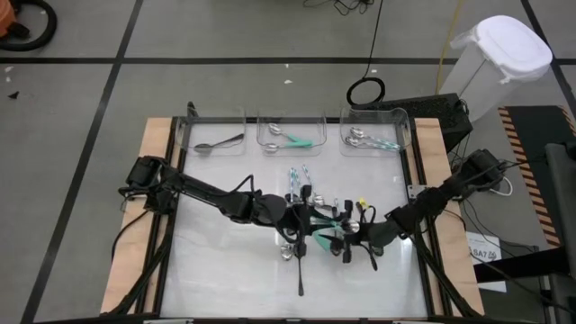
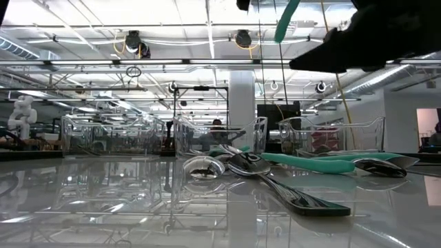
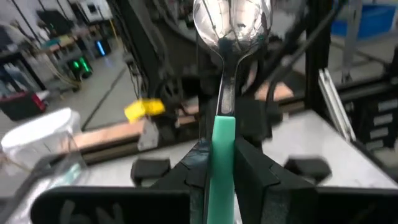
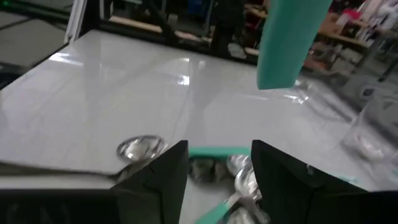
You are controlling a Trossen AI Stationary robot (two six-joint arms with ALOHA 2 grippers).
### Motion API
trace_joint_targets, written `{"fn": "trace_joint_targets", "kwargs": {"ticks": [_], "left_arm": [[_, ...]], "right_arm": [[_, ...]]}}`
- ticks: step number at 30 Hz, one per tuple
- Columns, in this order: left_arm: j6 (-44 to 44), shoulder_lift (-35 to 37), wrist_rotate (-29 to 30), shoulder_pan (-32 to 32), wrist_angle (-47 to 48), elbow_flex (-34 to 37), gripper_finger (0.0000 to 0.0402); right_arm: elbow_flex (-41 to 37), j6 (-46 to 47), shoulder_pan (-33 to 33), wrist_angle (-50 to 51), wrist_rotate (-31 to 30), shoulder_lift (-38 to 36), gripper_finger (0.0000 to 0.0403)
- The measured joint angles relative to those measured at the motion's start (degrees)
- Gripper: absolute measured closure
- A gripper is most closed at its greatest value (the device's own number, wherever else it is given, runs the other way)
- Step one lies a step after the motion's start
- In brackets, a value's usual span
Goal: Sort silverware by color (type)
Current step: Put the green spoon into the center transparent bin
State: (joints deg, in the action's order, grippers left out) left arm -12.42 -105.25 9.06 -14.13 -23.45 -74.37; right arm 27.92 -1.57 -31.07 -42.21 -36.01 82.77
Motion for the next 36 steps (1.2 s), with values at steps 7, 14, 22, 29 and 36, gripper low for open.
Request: {"fn": "trace_joint_targets", "kwargs": {"ticks": [7, 14, 22, 29, 36], "left_arm": [[-2.78, 0.00, 0.13, -1.03, -5.96, 0.00, 0.0355], [-1.98, -1.98, 0.75, -0.52, -9.50, -0.04, 0.0355], [-2.52, -9.50, 1.42, 0.07, -24.63, -0.04, 0.0355], [-3.05, -12.72, -2.99, 0.66, -30.27, 0.02, 0.0355], [-5.10, -12.72, -3.44, 0.85, -30.66, 0.02, 0.0355]], "right_arm": [[0.00, -5.38, 0.35, -0.88, -0.06, -7.84, 0.0232], [0.02, -7.35, 0.35, 4.43, 1.45, -16.70, 0.0232], [0.04, -3.88, 0.64, 8.93, 6.23, -18.61, 0.0232], [0.04, -2.20, 0.64, 13.62, 6.28, -19.28, 0.0240], [0.04, -2.33, 0.61, 16.87, 6.44, -22.56, 0.0268]]}}
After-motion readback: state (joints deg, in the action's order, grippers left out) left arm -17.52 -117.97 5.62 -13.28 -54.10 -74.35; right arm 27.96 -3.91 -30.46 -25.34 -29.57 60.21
